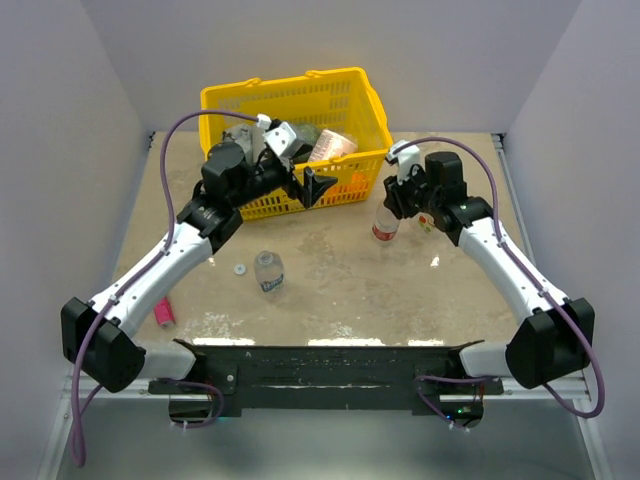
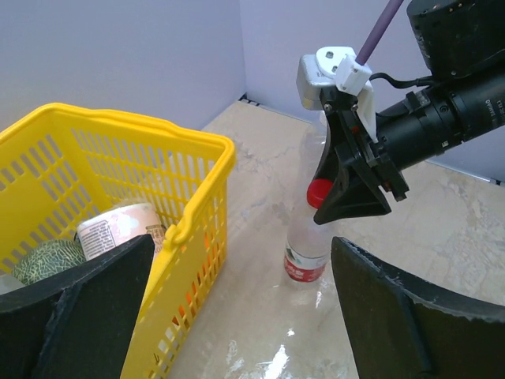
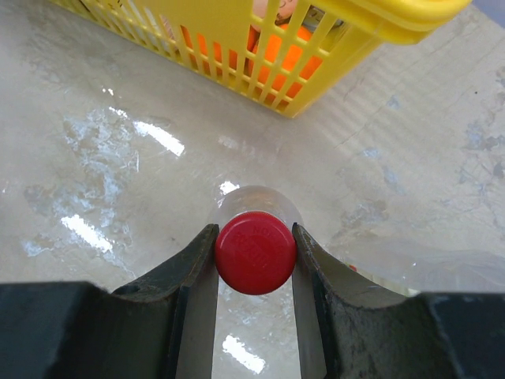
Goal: Screw on the bottle caps
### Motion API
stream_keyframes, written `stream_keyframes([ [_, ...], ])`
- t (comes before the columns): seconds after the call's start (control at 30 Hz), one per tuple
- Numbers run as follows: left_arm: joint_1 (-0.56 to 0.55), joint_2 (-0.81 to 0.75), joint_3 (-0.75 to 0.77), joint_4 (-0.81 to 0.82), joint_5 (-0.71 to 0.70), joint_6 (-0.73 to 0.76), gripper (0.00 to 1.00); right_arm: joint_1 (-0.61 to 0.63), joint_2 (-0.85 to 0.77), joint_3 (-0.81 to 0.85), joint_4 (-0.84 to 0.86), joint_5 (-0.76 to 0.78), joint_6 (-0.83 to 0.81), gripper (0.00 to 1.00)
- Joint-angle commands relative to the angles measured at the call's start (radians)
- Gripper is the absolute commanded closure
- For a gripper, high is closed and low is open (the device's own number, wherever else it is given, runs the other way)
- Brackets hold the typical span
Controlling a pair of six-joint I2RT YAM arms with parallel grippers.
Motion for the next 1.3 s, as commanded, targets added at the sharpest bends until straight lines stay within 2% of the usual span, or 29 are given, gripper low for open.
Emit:
stream_keyframes([
  [0.0,0.026,-0.031,0.003,0.032,-0.004,-0.021,0.01,0.001,0.006,-0.001,0.045,0.023,-0.003,0.77],
  [0.17,0.034,-0.034,-0.009,0.035,-0.012,-0.015,0.01,-0.001,0.017,-0.01,0.055,0.044,0.005,0.57],
  [0.37,0.04,-0.032,-0.025,0.055,-0.006,-0.027,0.01,-0.001,0.014,-0.01,0.05,0.05,0.006,0.39],
  [0.47,0.04,-0.029,-0.028,0.058,0.002,-0.037,0.01,-0.001,0.016,-0.008,0.056,0.055,0.009,0.33],
  [0.83,0.041,-0.032,-0.04,0.058,0.011,-0.038,0.01,0.001,0.013,0.009,0.062,0.06,0.02,0.24],
  [0.87,0.044,-0.034,-0.04,0.055,0.008,-0.04,0.0,-0.001,0.011,0.033,0.058,0.06,0.018,0.08],
  [0.93,0.049,-0.037,-0.036,0.051,0.0,-0.046,0.0,0.001,-0.001,0.076,0.032,0.06,0.032,0.01],
  [1.03,0.075,-0.051,-0.023,0.029,-0.029,-0.058,0.0,-0.001,-0.016,0.197,-0.016,0.034,0.049,0.01],
  [1.13,0.138,-0.081,-0.014,-0.004,-0.067,-0.081,0.0,0.001,-0.015,0.312,-0.066,-0.066,0.058,0.01],
  [1.23,0.236,-0.123,-0.005,-0.043,-0.136,-0.127,0.0,0.033,-0.01,0.357,-0.085,-0.182,0.055,0.01],
  [1.27,0.286,-0.135,-0.003,-0.053,-0.186,-0.138,0.0,0.083,-0.007,0.352,-0.085,-0.202,0.045,0.01],
])
